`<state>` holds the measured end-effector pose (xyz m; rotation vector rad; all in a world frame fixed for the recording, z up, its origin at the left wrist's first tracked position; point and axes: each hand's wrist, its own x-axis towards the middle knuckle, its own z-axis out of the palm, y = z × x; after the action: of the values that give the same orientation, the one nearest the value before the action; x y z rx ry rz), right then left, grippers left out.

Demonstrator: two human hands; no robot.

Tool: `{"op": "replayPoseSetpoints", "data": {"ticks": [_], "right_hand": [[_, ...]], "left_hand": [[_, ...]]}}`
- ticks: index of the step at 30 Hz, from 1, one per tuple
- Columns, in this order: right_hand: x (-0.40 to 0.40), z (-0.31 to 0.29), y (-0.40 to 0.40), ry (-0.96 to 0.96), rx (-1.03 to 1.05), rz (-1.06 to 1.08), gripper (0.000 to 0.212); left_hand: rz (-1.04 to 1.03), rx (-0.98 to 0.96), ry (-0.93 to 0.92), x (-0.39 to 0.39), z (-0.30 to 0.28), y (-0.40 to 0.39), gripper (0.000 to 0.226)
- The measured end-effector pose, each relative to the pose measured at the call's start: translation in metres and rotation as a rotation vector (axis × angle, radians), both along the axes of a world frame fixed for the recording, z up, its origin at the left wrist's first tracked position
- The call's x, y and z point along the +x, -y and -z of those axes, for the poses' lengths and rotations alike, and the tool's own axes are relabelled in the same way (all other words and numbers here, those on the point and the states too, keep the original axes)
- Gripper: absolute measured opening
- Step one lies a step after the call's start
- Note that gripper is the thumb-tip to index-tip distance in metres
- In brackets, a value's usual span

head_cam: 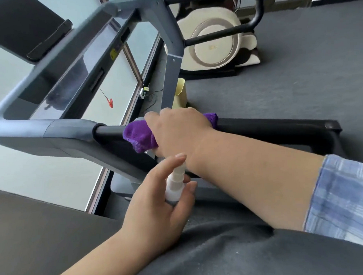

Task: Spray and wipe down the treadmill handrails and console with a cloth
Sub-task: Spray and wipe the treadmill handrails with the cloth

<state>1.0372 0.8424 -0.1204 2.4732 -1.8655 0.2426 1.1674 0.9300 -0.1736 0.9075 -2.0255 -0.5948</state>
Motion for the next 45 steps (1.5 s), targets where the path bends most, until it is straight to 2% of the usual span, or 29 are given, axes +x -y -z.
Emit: {"op": "replayPoseSetpoints", "data": {"ticks": [2, 7, 10, 15, 18, 21, 25, 30, 32, 34, 38, 40, 42, 45], "right_hand": [[-0.027, 0.0, -0.011, 0.036, 0.034, 0.035, 0.026], [-0.107, -0.01, -0.05, 0.104, 0.195, 0.154, 0.044], [-0.131, -0.016, -0.063, 0.129, 0.254, 0.204, 0.044], [-0.105, -0.01, -0.053, -0.052, 0.09, 0.148, 0.042], [-0.078, 0.0, -0.044, -0.08, 0.002, 0.091, 0.038], [-0.075, 0.003, -0.042, -0.041, -0.017, 0.051, 0.034], [-0.112, 0.006, -0.051, 0.04, -0.009, 0.047, 0.028], [-0.186, -0.002, -0.086, 0.149, 0.151, 0.135, 0.045], [-0.208, -0.006, -0.101, 0.263, 0.22, 0.182, 0.044], [-0.215, -0.008, -0.107, 0.292, 0.223, 0.201, 0.043], [-0.194, -0.004, -0.095, 0.008, 0.08, 0.176, 0.044], [-0.172, 0.003, -0.081, -0.105, 0.001, 0.123, 0.034], [-0.152, 0.006, -0.072, -0.129, 0.002, 0.081, 0.039], [-0.153, 0.005, -0.069, -0.068, -0.006, 0.025, 0.036]], "left_hand": [[0.043, 0.029, -0.011, -0.017, -0.001, -0.004, 0.051], [0.068, 0.053, 0.037, -0.041, 0.005, -0.015, 0.055], [0.046, 0.067, 0.046, -0.043, 0.009, -0.021, 0.054], [-0.019, 0.028, 0.102, -0.052, 0.001, -0.034, 0.055], [-0.046, -0.013, 0.127, -0.072, -0.008, -0.041, 0.049], [-0.067, -0.028, 0.114, -0.086, -0.012, -0.048, 0.048], [-0.059, 0.001, 0.118, -0.102, -0.009, -0.063, 0.048], [-0.051, 0.015, 0.132, -0.122, -0.005, -0.078, 0.055], [-0.06, 0.015, 0.139, -0.13, -0.005, -0.081, 0.05], [-0.079, 0.011, 0.12, -0.137, -0.007, -0.083, 0.048], [-0.124, 0.02, 0.091, -0.142, -0.006, -0.09, 0.047], [-0.152, 0.023, 0.098, -0.145, -0.006, -0.096, 0.047], [-0.174, 0.018, 0.112, -0.151, -0.007, -0.102, 0.047], [-0.176, 0.021, 0.126, -0.161, -0.009, -0.107, 0.049]]}}
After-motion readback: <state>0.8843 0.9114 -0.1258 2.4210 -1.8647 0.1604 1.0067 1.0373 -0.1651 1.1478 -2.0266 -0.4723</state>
